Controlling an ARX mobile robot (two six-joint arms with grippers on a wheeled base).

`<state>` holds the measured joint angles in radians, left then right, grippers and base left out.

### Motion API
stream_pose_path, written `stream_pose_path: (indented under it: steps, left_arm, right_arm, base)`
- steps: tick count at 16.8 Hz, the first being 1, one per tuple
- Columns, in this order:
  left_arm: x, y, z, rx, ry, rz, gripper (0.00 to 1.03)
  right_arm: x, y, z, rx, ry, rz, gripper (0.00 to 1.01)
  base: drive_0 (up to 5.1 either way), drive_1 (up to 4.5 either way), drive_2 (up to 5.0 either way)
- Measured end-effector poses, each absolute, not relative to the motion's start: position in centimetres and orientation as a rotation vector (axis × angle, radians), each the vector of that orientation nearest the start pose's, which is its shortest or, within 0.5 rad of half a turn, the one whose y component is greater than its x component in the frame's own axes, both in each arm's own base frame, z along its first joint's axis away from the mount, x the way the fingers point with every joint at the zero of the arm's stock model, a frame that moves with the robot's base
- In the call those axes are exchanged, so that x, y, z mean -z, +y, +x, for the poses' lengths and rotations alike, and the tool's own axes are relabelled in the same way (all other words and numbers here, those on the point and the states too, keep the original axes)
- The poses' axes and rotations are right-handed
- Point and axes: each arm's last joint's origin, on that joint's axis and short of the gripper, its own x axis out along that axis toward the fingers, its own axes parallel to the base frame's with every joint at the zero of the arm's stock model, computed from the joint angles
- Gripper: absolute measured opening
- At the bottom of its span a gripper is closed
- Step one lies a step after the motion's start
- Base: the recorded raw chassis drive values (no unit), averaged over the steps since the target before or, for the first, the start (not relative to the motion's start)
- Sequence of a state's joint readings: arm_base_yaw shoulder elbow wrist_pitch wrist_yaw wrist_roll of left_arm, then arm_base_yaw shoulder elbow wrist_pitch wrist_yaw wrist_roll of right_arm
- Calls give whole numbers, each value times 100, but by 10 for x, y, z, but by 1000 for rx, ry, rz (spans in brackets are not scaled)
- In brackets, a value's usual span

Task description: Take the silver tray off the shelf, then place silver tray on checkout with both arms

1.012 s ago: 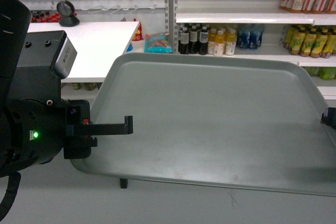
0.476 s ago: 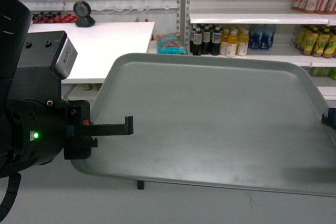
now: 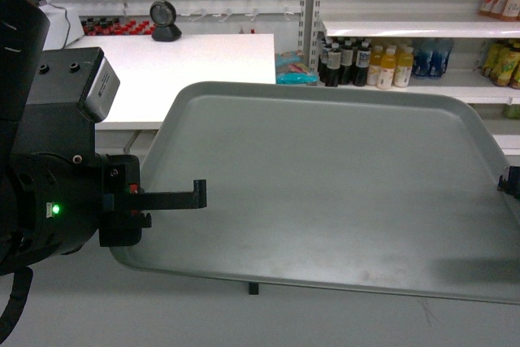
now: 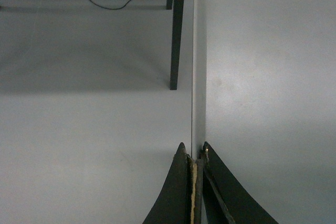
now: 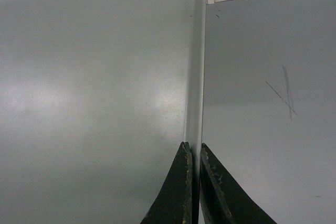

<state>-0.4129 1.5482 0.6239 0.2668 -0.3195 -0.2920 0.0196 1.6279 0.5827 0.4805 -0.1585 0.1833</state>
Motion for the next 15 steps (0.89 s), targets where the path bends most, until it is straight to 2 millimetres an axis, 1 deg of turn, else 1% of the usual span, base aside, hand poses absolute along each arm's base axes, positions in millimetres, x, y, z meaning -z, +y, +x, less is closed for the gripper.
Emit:
stream_pose_path:
  steps: [8, 11, 15]
  left_arm:
    - [-150, -106, 265, 0, 616, -48, 3]
    - [-150, -106, 265, -2, 619, -46, 3]
    - [-150, -104, 265, -12, 621, -46, 3]
  right_arm:
    - [-134, 10, 291, -121, 578, 217, 3]
    - [-133, 10, 291, -121, 581, 217, 3]
    - [-134, 13, 292, -130, 576, 216, 3]
  base:
    - [-502, 243, 243]
    - [-446, 357, 80]
    - [0, 0, 0]
